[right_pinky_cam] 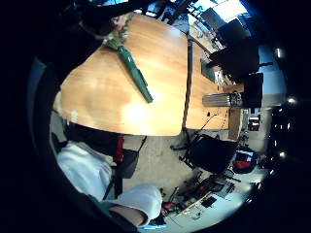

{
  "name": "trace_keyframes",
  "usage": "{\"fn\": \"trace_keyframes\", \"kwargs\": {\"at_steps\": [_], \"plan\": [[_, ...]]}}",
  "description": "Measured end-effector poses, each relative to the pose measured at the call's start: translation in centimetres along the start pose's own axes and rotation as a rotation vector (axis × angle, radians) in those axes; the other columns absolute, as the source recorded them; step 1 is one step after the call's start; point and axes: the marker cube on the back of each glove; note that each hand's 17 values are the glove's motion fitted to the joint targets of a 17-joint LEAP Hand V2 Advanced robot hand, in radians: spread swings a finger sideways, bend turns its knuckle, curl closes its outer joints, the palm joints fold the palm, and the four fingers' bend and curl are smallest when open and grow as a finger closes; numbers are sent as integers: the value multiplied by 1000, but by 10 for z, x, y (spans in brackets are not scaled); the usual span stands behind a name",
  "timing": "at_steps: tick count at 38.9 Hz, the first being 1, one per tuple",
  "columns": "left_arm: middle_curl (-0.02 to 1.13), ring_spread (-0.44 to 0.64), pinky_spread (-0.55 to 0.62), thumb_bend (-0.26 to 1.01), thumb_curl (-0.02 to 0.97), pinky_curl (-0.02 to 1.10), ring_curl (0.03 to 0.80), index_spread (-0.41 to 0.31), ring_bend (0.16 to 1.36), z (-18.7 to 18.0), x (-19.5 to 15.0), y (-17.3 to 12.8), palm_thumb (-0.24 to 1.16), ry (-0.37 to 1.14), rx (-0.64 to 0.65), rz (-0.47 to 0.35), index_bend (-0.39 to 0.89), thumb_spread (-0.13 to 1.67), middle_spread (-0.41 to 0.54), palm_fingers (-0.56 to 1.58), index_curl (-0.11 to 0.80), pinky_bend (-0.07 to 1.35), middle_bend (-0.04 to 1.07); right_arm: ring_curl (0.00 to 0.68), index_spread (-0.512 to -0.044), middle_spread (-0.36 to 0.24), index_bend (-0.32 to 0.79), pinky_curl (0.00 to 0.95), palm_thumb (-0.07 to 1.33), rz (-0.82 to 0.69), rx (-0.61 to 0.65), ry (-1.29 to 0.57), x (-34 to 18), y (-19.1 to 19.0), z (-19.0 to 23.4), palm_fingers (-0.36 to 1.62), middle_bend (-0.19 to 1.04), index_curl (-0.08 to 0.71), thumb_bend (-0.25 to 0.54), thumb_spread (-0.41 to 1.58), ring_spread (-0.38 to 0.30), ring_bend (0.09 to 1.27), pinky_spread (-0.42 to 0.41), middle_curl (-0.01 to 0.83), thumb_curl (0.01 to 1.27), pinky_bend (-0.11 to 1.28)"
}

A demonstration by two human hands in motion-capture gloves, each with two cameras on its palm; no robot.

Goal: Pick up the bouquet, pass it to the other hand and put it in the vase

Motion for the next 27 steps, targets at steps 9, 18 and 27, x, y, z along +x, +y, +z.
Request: {"fn": "trace_keyframes", "kwargs": {"at_steps": [9, 18, 27], "plan": [[216, 224, 344, 35, 167, 245, 215, -77, 427, 3, 4, -4, 233, 4, -24, -2, 190, 1162, 85, 433, 306, 310, 161, 284, -306, -23, 55, 287, 304, 31, 4, 1, 7, -5, -3, 624, 372, 113, 23, 1070, 28, 574, 217, 306, 163, 520], [234, 229, 348, 3, 193, 269, 230, -79, 430, 7, 1, -5, 249, -9, -10, 3, 184, 1190, 85, 427, 335, 301, 158, 320, -262, -6, 69, 323, 348, 87, -32, -34, 16, -15, -22, 635, 361, 126, -9, 1069, 35, 590, 199, 336, 201, 546], [248, 231, 349, -14, 209, 288, 243, -80, 432, -3, -3, 10, 256, -9, 9, -5, 182, 1201, 94, 420, 354, 296, 158, 347, -213, 15, 25, 349, 369, 232, -72, -41, 47, -48, -21, 634, 328, 106, -19, 1052, 51, 647, 201, 348, 228, 607]]}}
